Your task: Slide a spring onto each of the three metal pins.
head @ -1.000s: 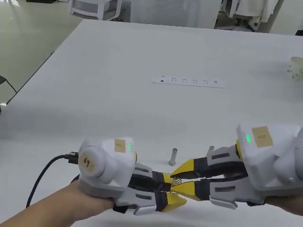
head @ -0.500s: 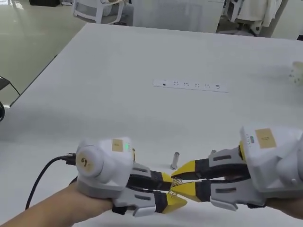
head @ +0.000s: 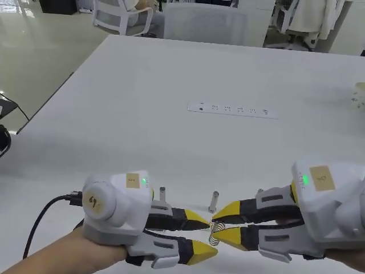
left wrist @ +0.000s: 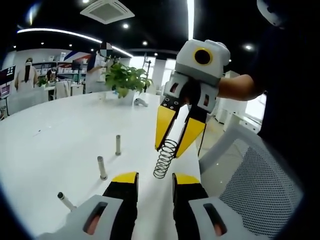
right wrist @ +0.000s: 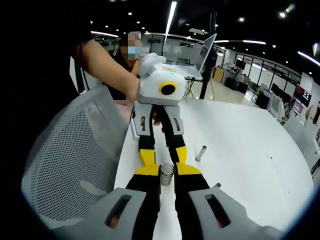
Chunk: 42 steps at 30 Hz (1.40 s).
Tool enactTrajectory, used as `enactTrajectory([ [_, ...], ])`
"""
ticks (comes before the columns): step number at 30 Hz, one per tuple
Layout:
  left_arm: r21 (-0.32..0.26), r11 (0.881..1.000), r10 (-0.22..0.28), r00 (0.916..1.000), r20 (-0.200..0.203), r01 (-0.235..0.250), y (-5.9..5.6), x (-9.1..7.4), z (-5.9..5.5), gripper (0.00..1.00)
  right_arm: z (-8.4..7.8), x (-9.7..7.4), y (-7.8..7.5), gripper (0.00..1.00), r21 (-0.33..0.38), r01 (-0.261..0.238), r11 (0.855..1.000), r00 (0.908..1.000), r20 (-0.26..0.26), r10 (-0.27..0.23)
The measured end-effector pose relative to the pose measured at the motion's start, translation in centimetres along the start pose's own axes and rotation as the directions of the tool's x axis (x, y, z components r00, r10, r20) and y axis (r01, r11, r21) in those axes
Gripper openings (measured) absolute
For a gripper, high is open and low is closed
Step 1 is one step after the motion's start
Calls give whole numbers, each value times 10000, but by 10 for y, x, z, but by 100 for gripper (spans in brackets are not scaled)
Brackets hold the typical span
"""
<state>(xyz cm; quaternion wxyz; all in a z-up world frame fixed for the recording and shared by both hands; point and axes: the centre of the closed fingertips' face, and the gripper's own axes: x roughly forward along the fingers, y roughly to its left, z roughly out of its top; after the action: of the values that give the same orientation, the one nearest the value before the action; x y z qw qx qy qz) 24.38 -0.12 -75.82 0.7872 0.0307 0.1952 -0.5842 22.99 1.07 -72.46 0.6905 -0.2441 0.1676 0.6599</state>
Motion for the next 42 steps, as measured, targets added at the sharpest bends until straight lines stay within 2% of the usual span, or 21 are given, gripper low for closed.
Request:
enactTrajectory([
  [8, -331, 9966, 762, 9970, 120, -758, 16, -24, -4, 24, -6, 0, 0, 7, -264, 3, 9997, 9996, -271, -10],
  [13, -715, 9884, 1372, 9898, 394, -1342, 28, -43, -4, 28, -8, -1, -1, 7, -346, 44, 9994, 9993, -357, -56],
  [17, -832, 9838, 1634, 9854, 486, -1590, 32, -52, -5, 31, -8, 0, -2, 7, -384, 74, 9992, 9993, -365, -88],
  [22, -1118, 9744, 2014, 9784, 469, -1952, 36, -62, -14, 36, -8, -2, -4, 7, -443, 170, 9989, 9990, -395, -187],
  [29, -1265, 9648, 2364, 9711, 315, -2307, 40, -70, -21, 53, -14, -4, -6, 7, -413, 245, 9988, 9982, -546, -267],
  [31, -1310, 9620, 2450, 9692, 265, -2396, 41, -71, -24, 63, -15, -4, -6, 7, -423, 270, 9987, 9980, -566, -293],
  [35, -1344, 9518, 2801, 9599, 148, -2757, 45, -77, -30, 72, -15, -7, -8, 7, -326, 396, 9987, 9979, -493, -412],
  [39, -1418, 9431, 3082, 9507, 329, -3008, 48, -81, -28, 87, -18, -9, -9, 7, -304, 424, 9986, 9976, -542, -440],
  [42, -1527, 9408, 3131, 9484, 491, -3027, 48, -85, -24, 91, -19, -11, -11, 7, -263, 485, 9985, 9973, -548, -498],
])
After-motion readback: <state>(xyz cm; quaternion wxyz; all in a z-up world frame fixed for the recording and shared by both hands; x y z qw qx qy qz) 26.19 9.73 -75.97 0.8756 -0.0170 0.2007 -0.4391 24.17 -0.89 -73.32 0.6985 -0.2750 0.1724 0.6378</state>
